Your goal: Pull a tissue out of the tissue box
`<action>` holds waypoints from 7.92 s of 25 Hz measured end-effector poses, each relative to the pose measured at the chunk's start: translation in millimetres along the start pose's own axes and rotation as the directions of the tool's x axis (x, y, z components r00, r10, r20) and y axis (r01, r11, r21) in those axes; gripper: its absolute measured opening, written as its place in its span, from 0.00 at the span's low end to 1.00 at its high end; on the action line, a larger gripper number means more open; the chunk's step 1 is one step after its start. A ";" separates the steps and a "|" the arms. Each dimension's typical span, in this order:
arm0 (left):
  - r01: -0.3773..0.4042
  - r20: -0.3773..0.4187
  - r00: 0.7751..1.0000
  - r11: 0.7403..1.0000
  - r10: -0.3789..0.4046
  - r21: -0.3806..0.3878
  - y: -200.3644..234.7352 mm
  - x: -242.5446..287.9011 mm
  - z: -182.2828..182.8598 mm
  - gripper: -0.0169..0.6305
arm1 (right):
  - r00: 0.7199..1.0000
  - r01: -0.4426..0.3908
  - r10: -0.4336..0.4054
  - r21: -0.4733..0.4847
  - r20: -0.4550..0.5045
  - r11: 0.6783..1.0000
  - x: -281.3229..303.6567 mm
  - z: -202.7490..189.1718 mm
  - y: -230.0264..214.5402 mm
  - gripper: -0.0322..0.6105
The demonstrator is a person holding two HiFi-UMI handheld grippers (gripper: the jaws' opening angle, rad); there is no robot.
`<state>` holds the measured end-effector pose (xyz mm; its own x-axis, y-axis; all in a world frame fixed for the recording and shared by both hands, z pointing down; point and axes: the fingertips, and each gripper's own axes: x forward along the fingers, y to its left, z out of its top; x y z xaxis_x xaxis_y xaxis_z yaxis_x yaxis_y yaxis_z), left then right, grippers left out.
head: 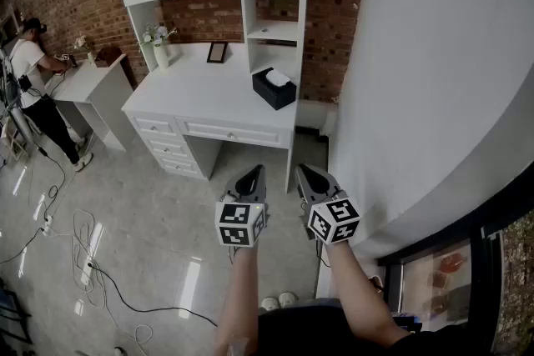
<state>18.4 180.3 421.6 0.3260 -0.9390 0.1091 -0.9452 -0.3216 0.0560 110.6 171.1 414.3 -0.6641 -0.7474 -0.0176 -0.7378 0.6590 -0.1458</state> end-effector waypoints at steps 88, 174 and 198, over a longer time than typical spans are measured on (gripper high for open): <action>0.069 -0.041 0.997 0.997 -0.068 0.037 215.3 322.3 10.7 0.04 | 0.995 0.097 -0.097 0.058 0.002 0.994 319.9 -10.1 -208.2 0.37; 0.095 -0.184 0.978 0.994 -0.102 -0.048 316.1 532.3 -8.9 0.04 | 0.600 -0.143 -0.039 -0.154 -0.799 0.978 510.7 -146.4 -355.1 0.05; 0.137 -0.157 0.978 0.990 -0.138 -0.014 310.1 527.1 9.5 0.04 | 0.732 -0.068 -0.135 -0.268 -0.668 0.961 516.6 -68.4 -362.2 0.05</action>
<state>-103.0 -415.6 487.1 0.4517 -0.8549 0.2553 -0.8912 -0.4457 0.0845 26.5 -448.0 525.7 -0.4674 -0.5802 0.6671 -0.6964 0.7064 0.1265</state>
